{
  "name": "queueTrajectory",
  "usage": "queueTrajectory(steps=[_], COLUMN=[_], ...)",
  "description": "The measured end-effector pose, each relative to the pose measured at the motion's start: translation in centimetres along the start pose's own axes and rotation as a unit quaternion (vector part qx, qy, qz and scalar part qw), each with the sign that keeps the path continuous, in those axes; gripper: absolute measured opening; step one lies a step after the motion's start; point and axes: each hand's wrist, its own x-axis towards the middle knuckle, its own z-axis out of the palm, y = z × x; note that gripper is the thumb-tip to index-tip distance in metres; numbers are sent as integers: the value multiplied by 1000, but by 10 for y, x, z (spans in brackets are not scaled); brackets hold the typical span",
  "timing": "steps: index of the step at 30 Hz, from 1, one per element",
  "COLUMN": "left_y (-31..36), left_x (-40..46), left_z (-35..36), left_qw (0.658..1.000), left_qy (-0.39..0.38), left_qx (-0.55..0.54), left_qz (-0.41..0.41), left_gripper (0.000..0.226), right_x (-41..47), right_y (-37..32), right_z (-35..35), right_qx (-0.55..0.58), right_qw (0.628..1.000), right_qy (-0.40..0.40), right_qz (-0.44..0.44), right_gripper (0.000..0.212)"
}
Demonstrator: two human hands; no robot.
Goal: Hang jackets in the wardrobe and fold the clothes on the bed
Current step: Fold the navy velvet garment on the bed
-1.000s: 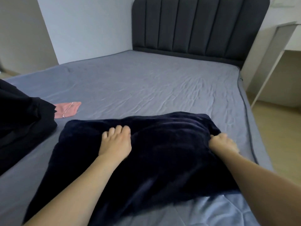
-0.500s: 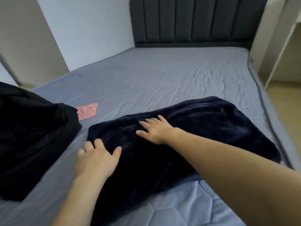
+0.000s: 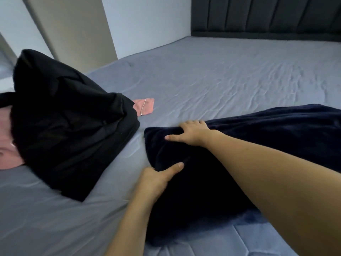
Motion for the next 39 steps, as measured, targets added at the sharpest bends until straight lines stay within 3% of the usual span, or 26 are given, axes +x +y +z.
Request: queueTrajectory(steps=[5, 9, 12, 15, 19, 22, 28, 31, 33, 36, 39], left_y=[2, 10, 12, 19, 58, 111, 187, 230, 273, 344, 404], left_x=[-5, -40, -69, -94, -118, -133, -143, -138, -144, -177, -222], left_z=[-3, -19, -30, -33, -39, -64, -112, -127, -138, -153, -159], left_qw=[1000, 992, 974, 962, 951, 953, 991, 991, 964, 881, 806], left_qy=[-15, -109, -191, -235, -286, -288, -115, 24, 128, 239, 274], left_qx=[-14, -67, -99, -107, -103, -83, 69, 93, 140, 271, 358], left_qz=[5, -14, -68, -92, -65, -36, -7, 89, 188, 306, 383], left_gripper=[44, 35, 40, 30, 35, 30, 27, 40, 32, 17, 12], right_x=[-4, -38, -69, -97, -136, -158, -168, -156, -149, -157, -181], right_y=[-5, -18, -28, -31, -40, -48, -72, -82, -87, -84, -73], right_z=[-41, -71, -88, -110, -160, -206, -253, -274, -307, -366, -404], right_qx=[63, 71, 23, 99, 203, 262, 370, 455, 517, 595, 675], right_qw=[989, 977, 982, 976, 957, 949, 924, 879, 834, 768, 695], right_qy=[-132, -200, -179, -185, -181, -132, 3, 106, 178, 236, 243], right_qz=[-2, 33, 54, 59, 100, 112, 100, 95, 67, 20, -50], right_gripper=[80, 51, 53, 54, 19, 14, 12, 18, 25, 37, 18])
